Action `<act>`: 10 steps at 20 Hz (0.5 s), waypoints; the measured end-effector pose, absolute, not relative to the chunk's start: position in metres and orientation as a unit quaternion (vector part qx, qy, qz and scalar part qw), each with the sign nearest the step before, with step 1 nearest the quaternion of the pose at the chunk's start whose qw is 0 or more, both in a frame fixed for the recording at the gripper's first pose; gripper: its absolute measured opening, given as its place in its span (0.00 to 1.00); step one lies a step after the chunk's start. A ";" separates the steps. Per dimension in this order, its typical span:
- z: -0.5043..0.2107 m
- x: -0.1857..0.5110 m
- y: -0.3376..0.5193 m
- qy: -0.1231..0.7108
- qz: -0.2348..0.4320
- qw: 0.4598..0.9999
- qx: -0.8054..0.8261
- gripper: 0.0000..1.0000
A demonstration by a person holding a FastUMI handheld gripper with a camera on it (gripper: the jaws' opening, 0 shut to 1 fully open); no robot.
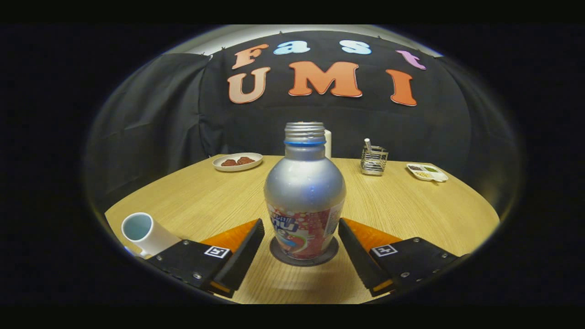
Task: Take the bottle from table, then pour the juice into the cup, finally place the bottle on the coaster
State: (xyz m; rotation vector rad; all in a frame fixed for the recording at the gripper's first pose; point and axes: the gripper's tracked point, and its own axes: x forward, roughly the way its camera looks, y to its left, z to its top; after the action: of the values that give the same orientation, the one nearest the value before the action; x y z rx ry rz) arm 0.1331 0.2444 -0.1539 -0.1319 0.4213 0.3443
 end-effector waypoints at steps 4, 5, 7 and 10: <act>-0.133 0.120 0.239 0.182 0.140 0.970 -0.075 0.97; -0.129 0.115 0.242 0.180 0.140 0.971 -0.067 0.97; -0.121 0.107 0.244 0.176 0.138 0.973 -0.051 0.97; -0.106 0.092 0.248 0.177 0.139 0.973 -0.059 0.97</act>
State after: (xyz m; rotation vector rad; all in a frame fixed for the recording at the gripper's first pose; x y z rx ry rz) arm 0.0918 0.2481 -0.1061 -0.1198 0.3575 0.2796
